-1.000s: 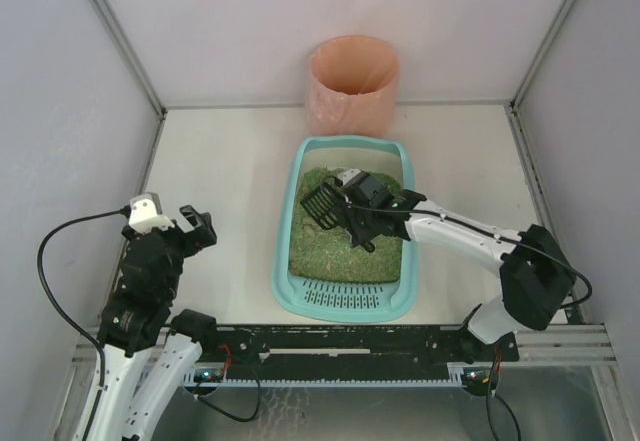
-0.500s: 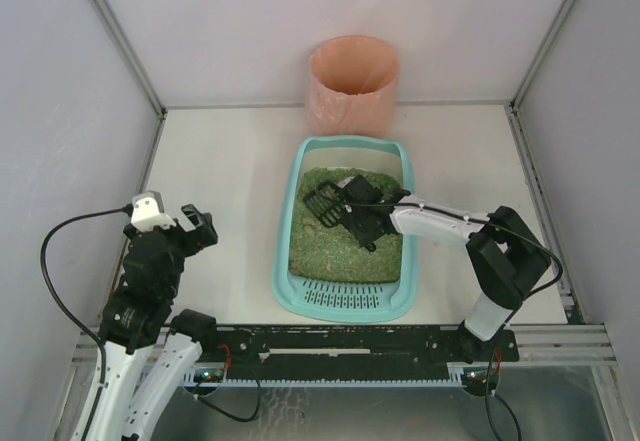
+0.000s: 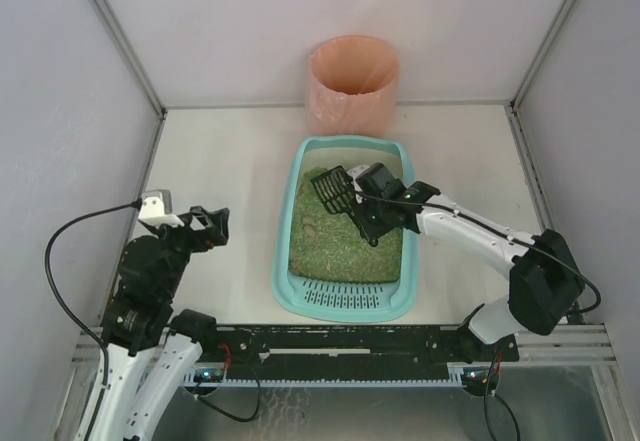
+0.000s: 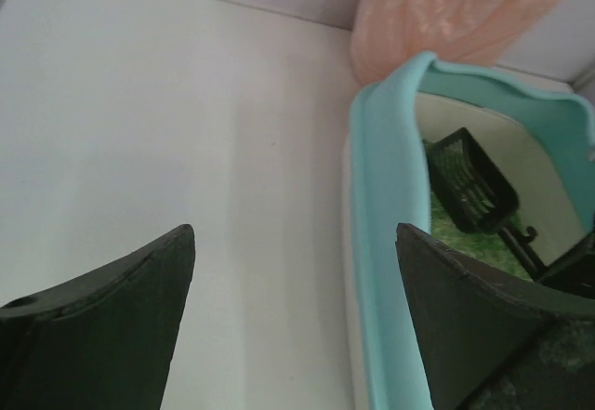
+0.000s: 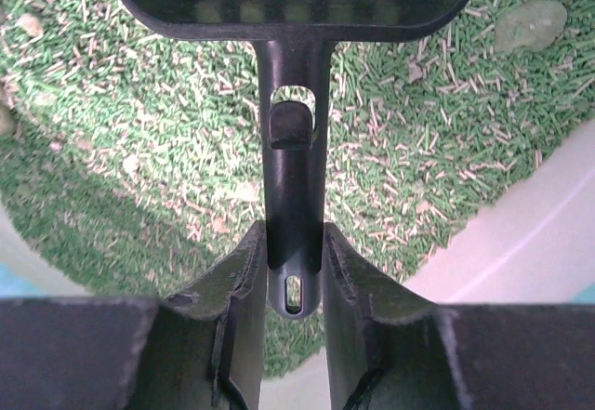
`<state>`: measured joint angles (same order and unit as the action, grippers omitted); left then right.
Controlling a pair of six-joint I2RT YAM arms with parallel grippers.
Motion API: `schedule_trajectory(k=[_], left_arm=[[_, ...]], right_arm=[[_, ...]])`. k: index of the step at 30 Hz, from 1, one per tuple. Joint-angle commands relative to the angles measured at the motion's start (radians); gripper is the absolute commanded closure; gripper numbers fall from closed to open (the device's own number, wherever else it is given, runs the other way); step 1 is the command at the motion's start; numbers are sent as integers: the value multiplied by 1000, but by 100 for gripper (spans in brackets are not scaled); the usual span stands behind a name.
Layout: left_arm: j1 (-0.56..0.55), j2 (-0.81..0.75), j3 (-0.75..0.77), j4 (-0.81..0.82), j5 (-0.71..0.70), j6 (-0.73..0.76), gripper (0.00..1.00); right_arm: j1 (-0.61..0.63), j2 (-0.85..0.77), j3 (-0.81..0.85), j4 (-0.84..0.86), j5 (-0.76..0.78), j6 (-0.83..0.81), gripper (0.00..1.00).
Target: Clean the litter box
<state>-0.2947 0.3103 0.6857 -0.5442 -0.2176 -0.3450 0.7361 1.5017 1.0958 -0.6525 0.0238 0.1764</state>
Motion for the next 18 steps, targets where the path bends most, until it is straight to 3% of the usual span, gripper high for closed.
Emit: schedule_trajectory(k=[1, 10, 18], left_arm=[[-20, 80, 0, 196, 216, -18, 10], [-417, 358, 105, 383, 89, 174, 12], [-510, 594, 150, 541, 346, 282, 15]], right_arm=[[-26, -84, 43, -89, -105, -20, 92], [-36, -177, 22, -136, -204, 11, 97], [-55, -259, 9, -141, -239, 15, 97]])
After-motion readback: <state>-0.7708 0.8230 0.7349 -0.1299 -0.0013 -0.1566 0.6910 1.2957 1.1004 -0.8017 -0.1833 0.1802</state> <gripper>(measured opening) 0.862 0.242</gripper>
